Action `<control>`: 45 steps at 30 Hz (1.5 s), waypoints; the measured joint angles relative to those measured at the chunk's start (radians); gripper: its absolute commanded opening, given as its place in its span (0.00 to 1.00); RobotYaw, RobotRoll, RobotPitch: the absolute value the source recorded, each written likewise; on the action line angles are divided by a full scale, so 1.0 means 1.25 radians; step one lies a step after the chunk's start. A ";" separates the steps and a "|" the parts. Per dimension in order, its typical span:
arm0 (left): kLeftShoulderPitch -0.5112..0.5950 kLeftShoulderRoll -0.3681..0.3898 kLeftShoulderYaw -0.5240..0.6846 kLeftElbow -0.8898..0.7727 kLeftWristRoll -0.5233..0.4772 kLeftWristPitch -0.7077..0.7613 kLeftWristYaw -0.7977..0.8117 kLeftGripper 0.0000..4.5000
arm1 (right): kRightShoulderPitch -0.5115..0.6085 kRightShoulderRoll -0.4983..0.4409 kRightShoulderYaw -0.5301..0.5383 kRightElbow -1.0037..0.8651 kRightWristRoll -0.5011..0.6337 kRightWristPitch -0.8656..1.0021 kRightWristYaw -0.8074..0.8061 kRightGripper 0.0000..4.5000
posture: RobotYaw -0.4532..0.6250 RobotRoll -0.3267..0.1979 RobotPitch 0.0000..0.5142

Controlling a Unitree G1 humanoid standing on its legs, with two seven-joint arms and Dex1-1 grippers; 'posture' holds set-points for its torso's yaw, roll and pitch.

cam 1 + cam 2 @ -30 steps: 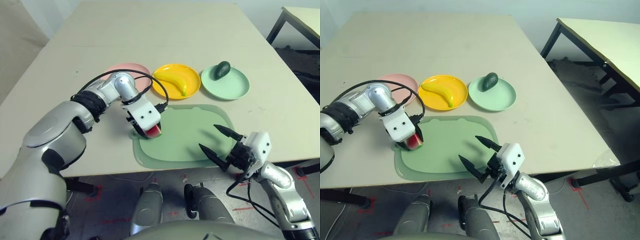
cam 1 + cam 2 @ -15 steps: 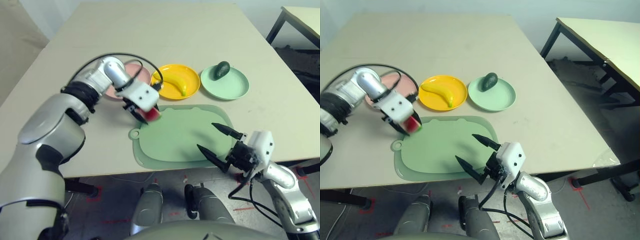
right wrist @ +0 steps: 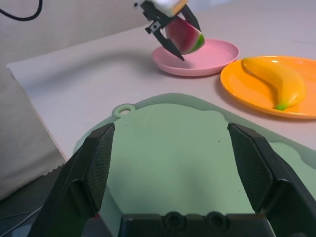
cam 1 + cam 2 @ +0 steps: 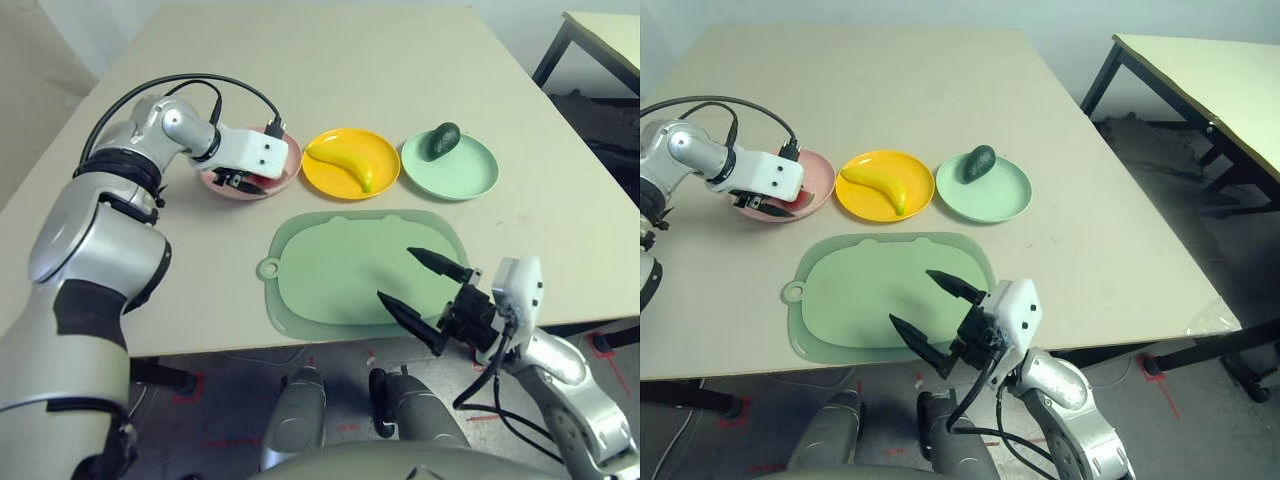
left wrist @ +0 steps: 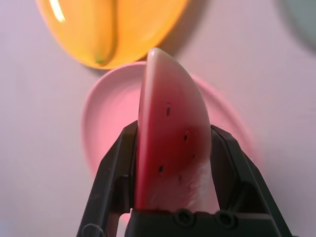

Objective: Place the fruits into color-matched plates.

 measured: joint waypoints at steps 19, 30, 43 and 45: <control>0.048 -0.047 0.084 0.029 0.149 0.110 0.150 0.99 | 0.064 -0.005 0.007 -0.036 -0.015 0.008 -0.054 1.00 | 0.47 0.62 0.35; 0.047 -0.033 0.257 0.029 0.051 0.121 0.048 0.99 | -0.086 -0.013 -0.095 0.085 -0.050 -0.007 -0.105 1.00 | 0.49 0.62 0.35; 0.200 0.046 0.587 -0.090 -0.272 0.178 -0.177 0.99 | -0.327 -0.060 -0.338 0.405 -0.079 -0.075 -0.202 1.00 | 0.63 0.62 0.30; 0.245 0.048 0.638 -0.137 -0.331 0.200 -0.185 0.99 | -0.296 -0.060 -0.355 0.412 -0.066 -0.082 -0.188 1.00 | 0.63 0.62 0.30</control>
